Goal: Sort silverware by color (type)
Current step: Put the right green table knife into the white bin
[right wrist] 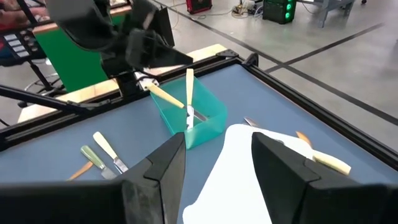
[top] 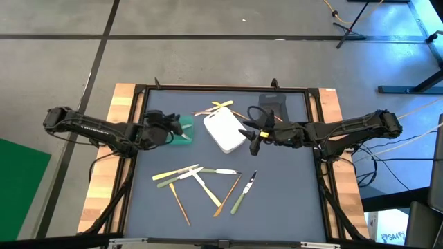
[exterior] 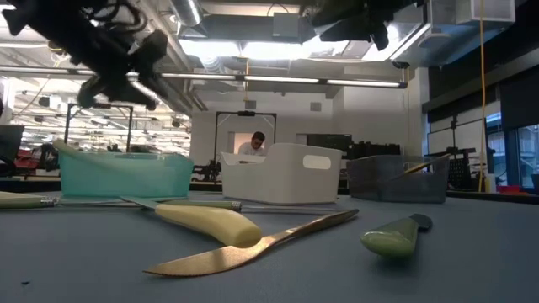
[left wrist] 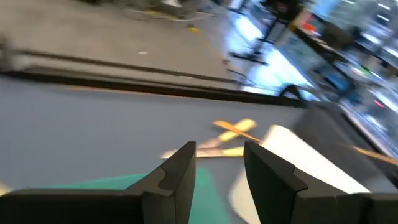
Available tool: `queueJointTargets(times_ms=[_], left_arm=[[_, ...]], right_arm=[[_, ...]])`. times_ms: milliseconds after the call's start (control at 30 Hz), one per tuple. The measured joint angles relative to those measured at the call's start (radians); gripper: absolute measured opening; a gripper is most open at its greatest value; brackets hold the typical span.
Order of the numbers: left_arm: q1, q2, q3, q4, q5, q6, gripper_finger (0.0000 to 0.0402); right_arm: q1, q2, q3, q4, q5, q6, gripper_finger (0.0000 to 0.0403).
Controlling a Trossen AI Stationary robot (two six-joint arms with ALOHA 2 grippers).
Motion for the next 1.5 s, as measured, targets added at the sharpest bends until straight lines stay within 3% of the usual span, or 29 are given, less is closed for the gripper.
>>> queueJointTargets(times_ms=[200, 500, 1200, 1500], left_arm=[[-0.020, 0.000, 0.000, 0.220, 0.173, 0.249, 0.0129], [-0.063, 0.002, 0.000, 0.319, 0.349, 0.347, 0.0129], [-0.226, 0.003, 0.000, 0.379, 0.350, 0.347, 0.0129], [-0.295, 0.110, 0.006, 0.467, 0.331, 0.348, 0.0129]], right_arm=[[0.000, 0.000, 0.000, -0.010, 0.000, 0.000, 0.0172], [0.000, 0.000, 0.000, -0.009, 0.000, 0.000, 0.0172], [0.000, 0.000, 0.000, -0.008, 0.000, 0.000, 0.0172], [0.000, 0.000, -0.001, -0.018, 0.000, 0.000, 0.0172]])
